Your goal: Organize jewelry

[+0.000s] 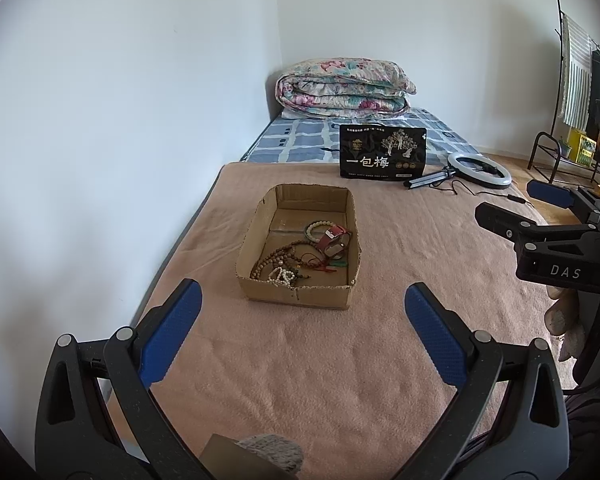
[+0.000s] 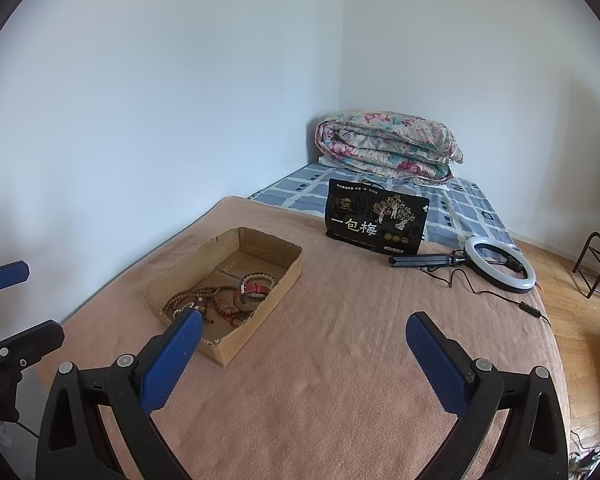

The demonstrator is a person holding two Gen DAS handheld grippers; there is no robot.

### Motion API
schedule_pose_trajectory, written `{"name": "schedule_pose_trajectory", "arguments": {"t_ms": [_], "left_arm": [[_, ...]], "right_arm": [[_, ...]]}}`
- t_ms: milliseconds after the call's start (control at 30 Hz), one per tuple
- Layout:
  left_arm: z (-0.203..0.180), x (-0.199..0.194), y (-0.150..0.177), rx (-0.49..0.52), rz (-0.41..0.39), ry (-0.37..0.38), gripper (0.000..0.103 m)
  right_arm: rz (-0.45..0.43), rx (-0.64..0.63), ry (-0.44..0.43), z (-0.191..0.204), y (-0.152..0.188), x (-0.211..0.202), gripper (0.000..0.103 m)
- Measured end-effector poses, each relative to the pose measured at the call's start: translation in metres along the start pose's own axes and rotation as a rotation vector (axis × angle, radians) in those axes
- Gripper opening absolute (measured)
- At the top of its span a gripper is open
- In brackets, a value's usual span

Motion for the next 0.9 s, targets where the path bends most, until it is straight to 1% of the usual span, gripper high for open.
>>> {"name": "schedule_pose_trajectory", "arguments": {"t_ms": [733, 900], "left_arm": [[0.0051, 0.0006, 0.0006, 0.004, 0.001, -0.015, 0.103], [0.0077, -0.0020, -0.0005, -0.006, -0.015, -0.024, 0.103]], "right_arm": [[0.001, 0.001, -0.001, 0.0004, -0.0005, 0.0002, 0.103], [0.004, 0.002, -0.002, 0.0019, 0.0005, 0.0010, 0.103]]}}
Point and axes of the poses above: each gripper's, at about its wrist camera, not at the fingertips, and x roughly the way its jaws point, z to its left, y to its underside, the point moved 6 cm from there along x, roughly the way its jaws point, and after that the axes turned 8 degrees about x, right-handed, at the moved point
